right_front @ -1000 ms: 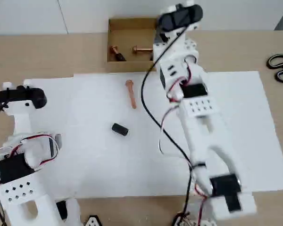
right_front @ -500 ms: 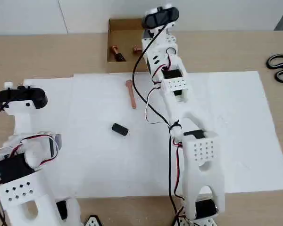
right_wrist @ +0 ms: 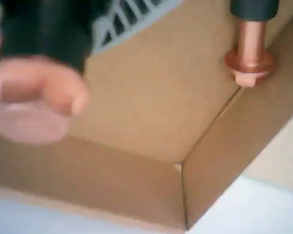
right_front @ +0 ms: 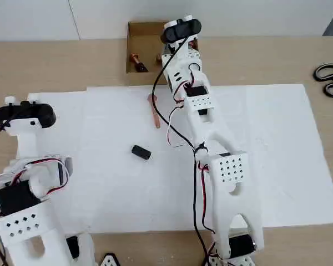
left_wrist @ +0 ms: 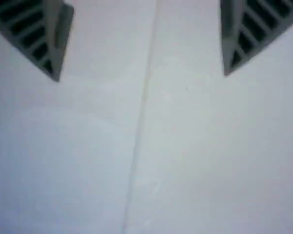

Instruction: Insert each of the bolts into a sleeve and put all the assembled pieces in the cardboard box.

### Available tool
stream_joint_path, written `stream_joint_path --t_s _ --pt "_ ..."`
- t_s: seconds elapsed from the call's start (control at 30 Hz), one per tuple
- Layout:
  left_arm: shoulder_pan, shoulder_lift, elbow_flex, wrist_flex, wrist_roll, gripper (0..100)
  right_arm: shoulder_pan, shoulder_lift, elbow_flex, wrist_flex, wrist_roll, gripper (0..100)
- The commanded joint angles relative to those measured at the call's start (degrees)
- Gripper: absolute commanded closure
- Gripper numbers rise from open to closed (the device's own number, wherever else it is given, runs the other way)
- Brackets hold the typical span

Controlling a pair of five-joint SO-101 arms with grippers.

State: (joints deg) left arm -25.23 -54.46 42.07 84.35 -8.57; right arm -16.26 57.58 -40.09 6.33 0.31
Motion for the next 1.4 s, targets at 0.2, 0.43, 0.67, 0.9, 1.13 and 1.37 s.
stream_joint_path --t_s 0.2,0.43,0.67,0.9,1.13,1.37 --pt "0.1 0.0 -0.3 0.2 -0.4 80 0.0 -2.1 -5.3 2.8 0.1 85.0" --pt "0.1 0.0 -0.3 0.2 -0.4 80 0.2 -8.6 -6.4 9.7 0.2 85.0" --pt "0.1 0.0 -0.3 0.2 -0.4 80 0.0 -21.2 -6.4 31.2 0.1 85.0" --pt "0.1 0.0 -0.3 0.2 -0.2 80 0.1 -32.3 -6.4 49.6 0.1 85.0" --pt "0.1 0.0 -0.3 0.2 -0.2 80 -2.0 -44.3 -6.4 72.0 0.3 85.0" --pt "0.1 0.0 -0.3 0.2 -0.2 80 -7.7 -49.0 -6.2 88.5 0.3 85.0"
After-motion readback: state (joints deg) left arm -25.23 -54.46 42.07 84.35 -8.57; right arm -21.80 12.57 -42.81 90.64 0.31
